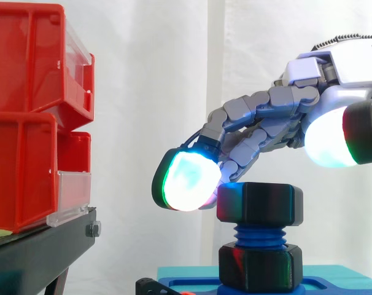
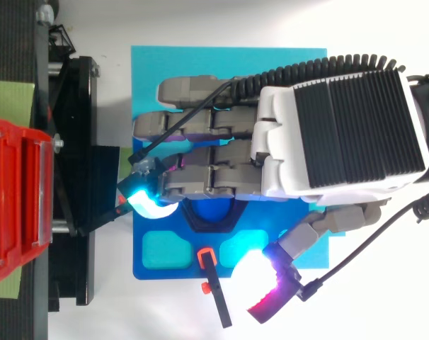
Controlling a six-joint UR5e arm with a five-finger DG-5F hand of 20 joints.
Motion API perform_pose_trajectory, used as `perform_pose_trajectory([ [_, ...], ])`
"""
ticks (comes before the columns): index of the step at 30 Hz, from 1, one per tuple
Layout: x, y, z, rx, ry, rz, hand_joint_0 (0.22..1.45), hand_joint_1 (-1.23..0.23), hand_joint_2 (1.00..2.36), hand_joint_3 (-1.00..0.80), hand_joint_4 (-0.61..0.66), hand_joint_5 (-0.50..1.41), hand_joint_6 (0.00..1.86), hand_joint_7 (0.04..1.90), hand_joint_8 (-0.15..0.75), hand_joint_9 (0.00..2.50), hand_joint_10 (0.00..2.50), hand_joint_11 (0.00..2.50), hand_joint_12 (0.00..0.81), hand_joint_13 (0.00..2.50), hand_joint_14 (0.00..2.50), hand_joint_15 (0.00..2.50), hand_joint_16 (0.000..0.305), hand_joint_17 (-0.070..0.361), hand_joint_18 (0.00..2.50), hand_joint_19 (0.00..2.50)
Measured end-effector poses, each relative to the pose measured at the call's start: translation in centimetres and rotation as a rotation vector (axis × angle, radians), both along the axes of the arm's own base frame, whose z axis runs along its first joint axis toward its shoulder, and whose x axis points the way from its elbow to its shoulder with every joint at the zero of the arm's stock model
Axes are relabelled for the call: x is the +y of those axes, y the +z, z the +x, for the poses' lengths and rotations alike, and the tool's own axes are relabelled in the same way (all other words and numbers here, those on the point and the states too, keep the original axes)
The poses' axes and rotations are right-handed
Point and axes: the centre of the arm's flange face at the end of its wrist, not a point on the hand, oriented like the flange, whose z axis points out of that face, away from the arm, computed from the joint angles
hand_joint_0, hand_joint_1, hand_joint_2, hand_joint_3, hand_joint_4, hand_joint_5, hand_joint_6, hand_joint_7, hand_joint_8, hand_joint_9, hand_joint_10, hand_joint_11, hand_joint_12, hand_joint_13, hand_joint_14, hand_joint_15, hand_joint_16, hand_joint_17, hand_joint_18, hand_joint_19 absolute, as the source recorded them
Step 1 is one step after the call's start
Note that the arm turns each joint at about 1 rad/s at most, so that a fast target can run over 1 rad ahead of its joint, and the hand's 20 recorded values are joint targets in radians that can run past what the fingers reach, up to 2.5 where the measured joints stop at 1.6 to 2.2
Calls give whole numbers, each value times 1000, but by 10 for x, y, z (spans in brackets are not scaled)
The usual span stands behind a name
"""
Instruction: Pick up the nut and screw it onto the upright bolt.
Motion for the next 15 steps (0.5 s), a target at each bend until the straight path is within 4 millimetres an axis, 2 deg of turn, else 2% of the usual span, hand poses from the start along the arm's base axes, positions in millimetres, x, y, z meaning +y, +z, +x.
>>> perform_pose_trajectory([
  [15, -2, -1, 0, 1, -1, 0, 493, -358, 1000, -500, 193, -75, 503, 1242, 258, 633, 0, 0, 245, 408, 0, 0, 21, 47, 0, 0],
])
